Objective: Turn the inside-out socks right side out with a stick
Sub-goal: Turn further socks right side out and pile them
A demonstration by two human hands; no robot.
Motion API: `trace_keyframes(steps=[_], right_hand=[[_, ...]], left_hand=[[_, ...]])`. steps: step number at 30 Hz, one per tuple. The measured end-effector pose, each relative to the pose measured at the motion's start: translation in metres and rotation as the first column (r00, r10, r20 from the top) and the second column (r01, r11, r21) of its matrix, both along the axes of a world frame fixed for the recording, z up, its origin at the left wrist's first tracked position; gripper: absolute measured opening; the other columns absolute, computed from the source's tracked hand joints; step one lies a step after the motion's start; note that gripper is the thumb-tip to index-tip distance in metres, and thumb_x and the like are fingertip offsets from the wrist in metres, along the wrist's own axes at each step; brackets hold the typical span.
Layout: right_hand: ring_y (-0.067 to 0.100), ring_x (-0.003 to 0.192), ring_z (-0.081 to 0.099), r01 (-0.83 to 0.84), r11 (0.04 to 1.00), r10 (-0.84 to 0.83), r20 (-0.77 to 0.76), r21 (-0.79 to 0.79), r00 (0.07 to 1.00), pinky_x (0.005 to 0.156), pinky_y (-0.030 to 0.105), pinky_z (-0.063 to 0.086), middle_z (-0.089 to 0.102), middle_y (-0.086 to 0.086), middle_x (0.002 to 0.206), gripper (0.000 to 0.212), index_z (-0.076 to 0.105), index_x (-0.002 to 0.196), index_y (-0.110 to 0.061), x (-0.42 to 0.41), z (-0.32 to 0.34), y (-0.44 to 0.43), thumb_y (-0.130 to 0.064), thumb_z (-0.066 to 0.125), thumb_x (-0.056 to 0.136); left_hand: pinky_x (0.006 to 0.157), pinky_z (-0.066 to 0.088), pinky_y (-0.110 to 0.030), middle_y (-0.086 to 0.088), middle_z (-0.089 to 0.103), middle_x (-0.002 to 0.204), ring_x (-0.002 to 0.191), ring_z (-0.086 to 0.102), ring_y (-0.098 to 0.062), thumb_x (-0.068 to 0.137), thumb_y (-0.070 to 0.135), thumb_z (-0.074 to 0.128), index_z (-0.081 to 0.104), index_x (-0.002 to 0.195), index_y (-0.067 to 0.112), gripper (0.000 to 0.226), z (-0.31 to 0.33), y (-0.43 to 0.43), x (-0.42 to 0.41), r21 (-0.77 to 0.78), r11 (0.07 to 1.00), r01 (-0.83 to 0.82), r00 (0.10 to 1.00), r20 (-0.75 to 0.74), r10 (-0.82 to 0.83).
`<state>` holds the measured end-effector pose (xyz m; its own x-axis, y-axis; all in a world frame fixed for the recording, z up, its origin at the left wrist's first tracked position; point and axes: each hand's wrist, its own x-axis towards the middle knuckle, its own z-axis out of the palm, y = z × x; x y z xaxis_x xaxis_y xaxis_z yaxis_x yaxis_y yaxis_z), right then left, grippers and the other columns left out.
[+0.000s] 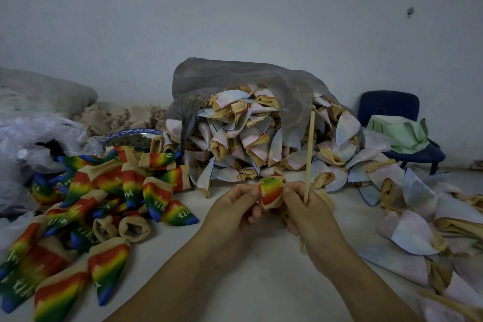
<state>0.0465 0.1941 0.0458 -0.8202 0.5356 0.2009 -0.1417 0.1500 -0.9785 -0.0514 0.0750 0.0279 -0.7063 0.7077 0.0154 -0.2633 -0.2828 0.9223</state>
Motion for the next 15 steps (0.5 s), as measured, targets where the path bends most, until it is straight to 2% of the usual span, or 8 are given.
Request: trace_keyframes(steps=[1, 3, 6, 8, 10, 13, 15], right_hand=[[-0.003, 0.044, 0.05, -0.017, 1.0, 0.017, -0.008, -0.021, 1.0, 0.04, 0.013, 0.034, 0.058, -0.014, 0.052, 0.017, 0.061, 0.096, -0.011, 0.0001, 0.0005, -0.0012, -0.023, 0.048, 0.097], [0.0, 0.041, 0.047, -0.071, 0.991, 0.068, -0.036, -0.111, 0.997, 0.039, 0.015, 0.032, 0.054, -0.012, 0.048, 0.016, 0.057, 0.097, -0.007, 0.0, 0.0008, -0.0023, -0.019, 0.047, 0.098], [0.005, 0.038, 0.029, -0.201, 0.916, 0.169, -0.121, -0.348, 0.978, 0.039, 0.017, 0.027, 0.037, -0.005, 0.05, 0.012, 0.051, 0.097, -0.007, -0.0001, 0.0031, -0.002, -0.018, 0.046, 0.098], [0.005, 0.038, 0.023, -0.292, 0.841, 0.235, -0.18, -0.455, 0.955, 0.038, 0.017, 0.026, 0.034, -0.002, 0.053, 0.011, 0.05, 0.094, -0.01, -0.0001, 0.0046, -0.0012, -0.019, 0.045, 0.096], [0.005, 0.037, 0.021, -0.329, 0.81, 0.273, -0.185, -0.485, 0.944, 0.038, 0.018, 0.025, 0.034, -0.003, 0.05, 0.012, 0.05, 0.092, -0.011, 0.0001, 0.0039, -0.0002, -0.02, 0.044, 0.096], [0.008, 0.04, 0.018, -0.271, 0.873, 0.253, -0.099, -0.405, 0.962, 0.04, 0.021, 0.022, 0.026, -0.002, 0.049, 0.022, 0.054, 0.087, -0.009, -0.0009, 0.0002, 0.0001, -0.025, 0.043, 0.097], [0.007, 0.04, 0.021, -0.209, 0.915, 0.197, -0.071, -0.345, 0.978, 0.039, 0.02, 0.024, 0.028, -0.001, 0.052, 0.023, 0.055, 0.093, -0.007, -0.0016, -0.0018, 0.0003, -0.027, 0.046, 0.097]], left_hand=[[0.051, 0.042, -0.02, -0.004, 0.053, 0.06, 0.051, 0.047, -0.009, 0.084, 0.02, 0.062, 0.064, 0.112, 0.0, 0.035, 0.0021, -0.0001, -0.0007, 0.091, 0.996, 0.019, 0.995, 0.1, -0.028], [0.046, 0.041, -0.018, -0.006, 0.053, 0.062, 0.049, 0.045, -0.007, 0.085, 0.015, 0.059, 0.064, 0.109, -0.007, 0.033, 0.0066, -0.0016, -0.0021, 0.272, 0.96, 0.069, 0.959, 0.247, -0.139], [0.045, 0.041, -0.018, -0.006, 0.051, 0.064, 0.047, 0.044, -0.006, 0.091, 0.011, 0.05, 0.073, 0.097, -0.006, 0.029, 0.0102, -0.004, -0.0014, 0.421, 0.896, 0.142, 0.91, 0.301, -0.286], [0.046, 0.039, -0.018, -0.008, 0.053, 0.069, 0.047, 0.043, -0.007, 0.091, 0.011, 0.049, 0.075, 0.093, -0.004, 0.029, 0.0102, -0.0044, 0.0009, 0.43, 0.887, 0.166, 0.906, 0.288, -0.309], [0.047, 0.038, -0.019, -0.011, 0.055, 0.074, 0.047, 0.042, -0.008, 0.091, 0.014, 0.051, 0.073, 0.095, -0.003, 0.028, 0.0092, -0.0043, 0.0019, 0.383, 0.906, 0.179, 0.922, 0.256, -0.29], [0.053, 0.04, -0.02, -0.008, 0.053, 0.072, 0.053, 0.042, -0.009, 0.096, 0.025, 0.054, 0.07, 0.099, 0.003, 0.027, 0.0069, -0.0048, 0.0005, 0.267, 0.945, 0.19, 0.964, 0.13, -0.231], [0.057, 0.044, -0.02, -0.005, 0.058, 0.075, 0.057, 0.044, -0.009, 0.093, 0.029, 0.062, 0.071, 0.098, 0.009, 0.023, 0.0052, -0.0052, -0.0009, 0.213, 0.963, 0.165, 0.982, 0.058, -0.181]])
